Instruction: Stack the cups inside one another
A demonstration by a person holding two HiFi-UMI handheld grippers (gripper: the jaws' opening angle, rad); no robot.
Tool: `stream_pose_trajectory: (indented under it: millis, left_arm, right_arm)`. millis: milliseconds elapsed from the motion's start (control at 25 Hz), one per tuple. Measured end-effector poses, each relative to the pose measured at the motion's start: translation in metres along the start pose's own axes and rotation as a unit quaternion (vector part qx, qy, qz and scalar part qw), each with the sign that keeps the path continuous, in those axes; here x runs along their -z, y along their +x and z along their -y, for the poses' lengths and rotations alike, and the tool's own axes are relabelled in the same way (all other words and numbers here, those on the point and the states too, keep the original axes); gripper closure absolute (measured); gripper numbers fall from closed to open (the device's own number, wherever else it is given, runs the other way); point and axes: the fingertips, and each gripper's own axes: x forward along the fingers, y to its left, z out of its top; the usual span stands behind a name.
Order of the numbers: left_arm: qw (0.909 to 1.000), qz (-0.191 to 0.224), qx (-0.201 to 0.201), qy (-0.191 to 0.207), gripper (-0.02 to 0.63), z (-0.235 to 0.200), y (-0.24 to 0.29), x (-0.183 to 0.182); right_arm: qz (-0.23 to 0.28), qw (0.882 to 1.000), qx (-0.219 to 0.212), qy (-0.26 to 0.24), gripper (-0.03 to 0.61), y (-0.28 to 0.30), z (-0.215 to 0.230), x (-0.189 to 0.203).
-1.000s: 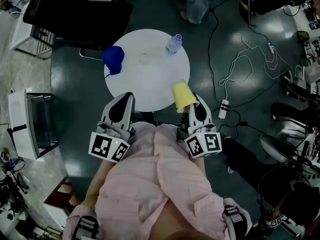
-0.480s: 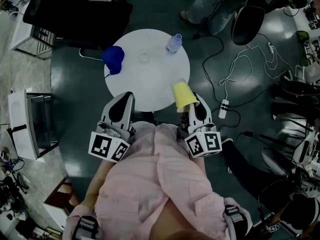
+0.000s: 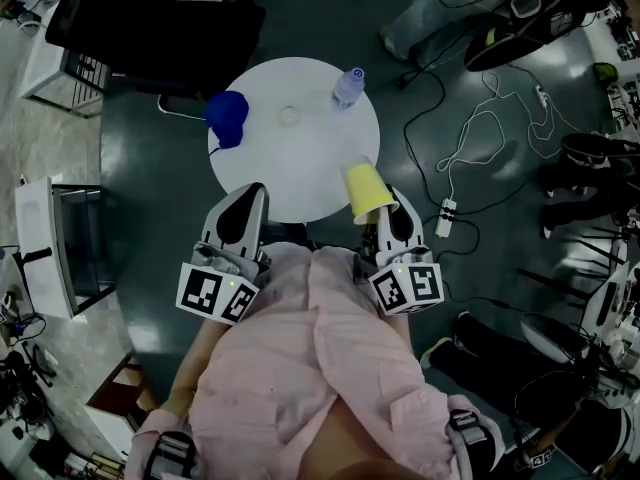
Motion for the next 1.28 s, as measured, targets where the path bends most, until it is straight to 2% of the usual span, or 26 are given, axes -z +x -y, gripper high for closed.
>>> stream_pose_trajectory:
  millis: [1280]
  left_arm:
    - [1.0000,0.000,-0.002,0.001,0.595,-0.0010,-0.0020,0.0001]
  right_arm:
    - [0.004,1.000,0.006,0.009,0.540,-0.0033,0.0023,0.0007]
